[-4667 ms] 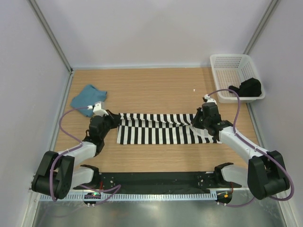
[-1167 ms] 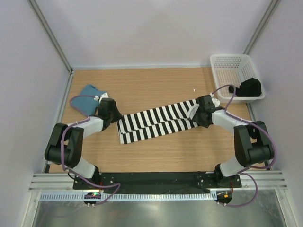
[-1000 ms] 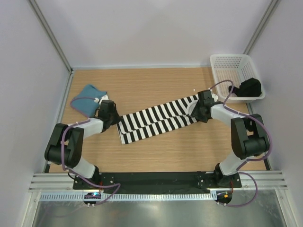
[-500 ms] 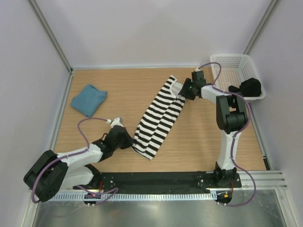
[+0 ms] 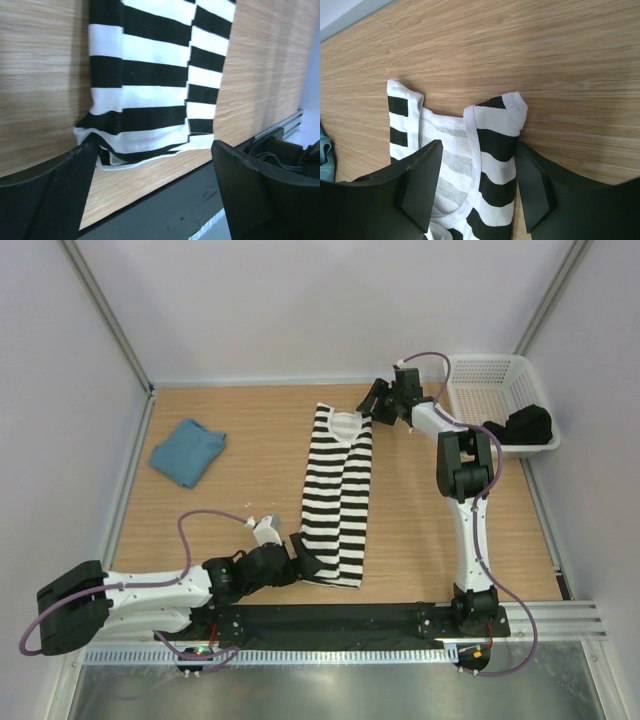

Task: Fold and stack the tank tops

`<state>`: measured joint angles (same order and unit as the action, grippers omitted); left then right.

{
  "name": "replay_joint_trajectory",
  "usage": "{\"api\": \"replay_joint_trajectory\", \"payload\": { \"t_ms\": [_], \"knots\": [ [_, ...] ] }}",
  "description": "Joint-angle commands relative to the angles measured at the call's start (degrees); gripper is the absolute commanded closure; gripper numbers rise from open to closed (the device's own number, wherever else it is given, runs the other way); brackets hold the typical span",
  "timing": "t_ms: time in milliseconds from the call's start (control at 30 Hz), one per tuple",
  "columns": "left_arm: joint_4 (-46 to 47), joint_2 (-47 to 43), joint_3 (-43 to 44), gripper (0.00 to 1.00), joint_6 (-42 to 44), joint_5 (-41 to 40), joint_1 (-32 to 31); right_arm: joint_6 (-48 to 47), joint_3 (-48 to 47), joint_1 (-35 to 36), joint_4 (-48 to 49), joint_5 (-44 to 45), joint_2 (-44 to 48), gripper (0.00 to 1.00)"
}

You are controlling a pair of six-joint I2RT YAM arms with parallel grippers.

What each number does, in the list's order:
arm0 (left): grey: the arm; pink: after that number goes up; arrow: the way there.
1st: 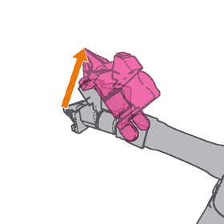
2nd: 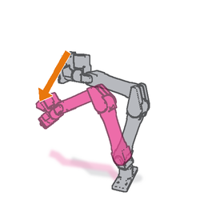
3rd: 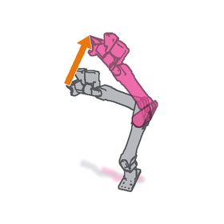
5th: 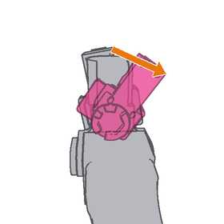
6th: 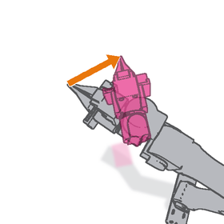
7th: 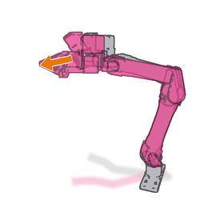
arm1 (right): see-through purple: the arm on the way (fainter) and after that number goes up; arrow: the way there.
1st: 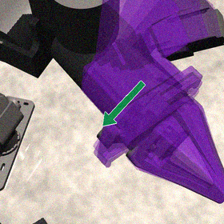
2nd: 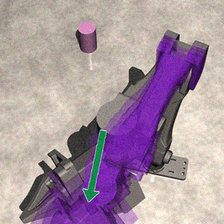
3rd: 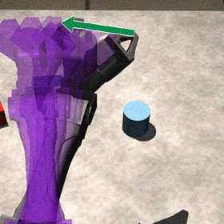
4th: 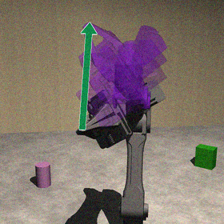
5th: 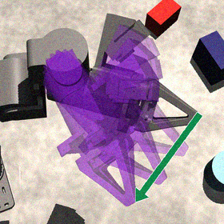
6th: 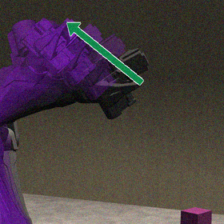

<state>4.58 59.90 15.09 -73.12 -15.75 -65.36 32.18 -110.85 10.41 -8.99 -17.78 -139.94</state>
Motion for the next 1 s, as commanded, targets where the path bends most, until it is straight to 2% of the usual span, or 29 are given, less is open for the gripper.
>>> {"api": "replay_joint_trajectory", "payload": {
  "t_ms": [0,100,233,400,533,767,967],
  "knots": [
    [-11.2,-5.4,-2.2,0.01,-3.1,-6.0,-0.4,-1.2,-1.4,0.3,-5.2,-1.0,-0.6,0.34],
    [-17.4,-10.6,-1.1,0.00,-2.4,-7.5,-0.3,-2.4,1.0,0.3,-6.0,-1.1,2.6,0.29],
    [-25.5,-14.1,1.7,0.01,-0.5,-9.5,-0.1,-4.0,9.8,0.3,-6.5,-1.1,11.2,0.26],
    [-25.6,-13.9,2.2,0.00,3.3,-6.7,3.8,-4.3,23.5,0.3,-6.6,0.0,22.6,0.23],
    [-21.3,-11.0,2.0,0.01,6.8,-0.9,9.8,-3.6,37.8,0.7,-4.6,1.3,31.1,0.23],
    [-19.2,-6.6,3.6,0.00,8.6,3.3,10.0,0.2,49.8,3.2,1.2,-4.2,36.2,0.32],
    [-18.4,-7.0,3.6,0.01,9.0,4.6,10.0,3.7,50.5,5.7,4.3,-4.5,32.5,0.41]
  ]
}}
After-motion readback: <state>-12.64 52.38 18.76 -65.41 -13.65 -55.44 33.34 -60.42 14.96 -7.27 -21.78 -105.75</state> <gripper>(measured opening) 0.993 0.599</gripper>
